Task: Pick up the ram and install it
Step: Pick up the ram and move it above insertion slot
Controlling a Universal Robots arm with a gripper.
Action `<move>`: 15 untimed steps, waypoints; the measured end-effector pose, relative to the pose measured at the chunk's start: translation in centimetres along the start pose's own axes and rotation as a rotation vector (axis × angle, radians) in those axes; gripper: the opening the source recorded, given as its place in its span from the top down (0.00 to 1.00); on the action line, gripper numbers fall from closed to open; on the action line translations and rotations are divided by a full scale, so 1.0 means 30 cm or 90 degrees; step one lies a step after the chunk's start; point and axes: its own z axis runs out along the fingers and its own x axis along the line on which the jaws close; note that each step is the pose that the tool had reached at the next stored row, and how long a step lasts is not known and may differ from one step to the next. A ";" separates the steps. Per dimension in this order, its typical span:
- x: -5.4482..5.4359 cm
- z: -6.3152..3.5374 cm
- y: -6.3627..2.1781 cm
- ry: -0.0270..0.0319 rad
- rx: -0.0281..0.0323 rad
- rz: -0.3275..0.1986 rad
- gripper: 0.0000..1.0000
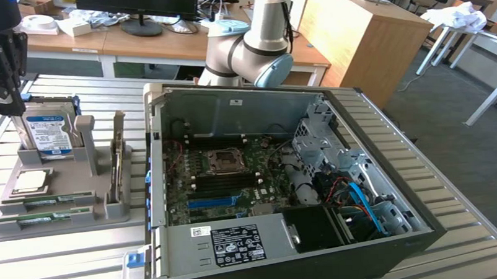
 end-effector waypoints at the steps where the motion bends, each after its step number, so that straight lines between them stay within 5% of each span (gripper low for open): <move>1: 0.000 0.000 0.000 0.0001 0.0000 -0.003 0.90; 15: 0.000 0.000 0.000 0.0016 -0.0004 -0.036 0.90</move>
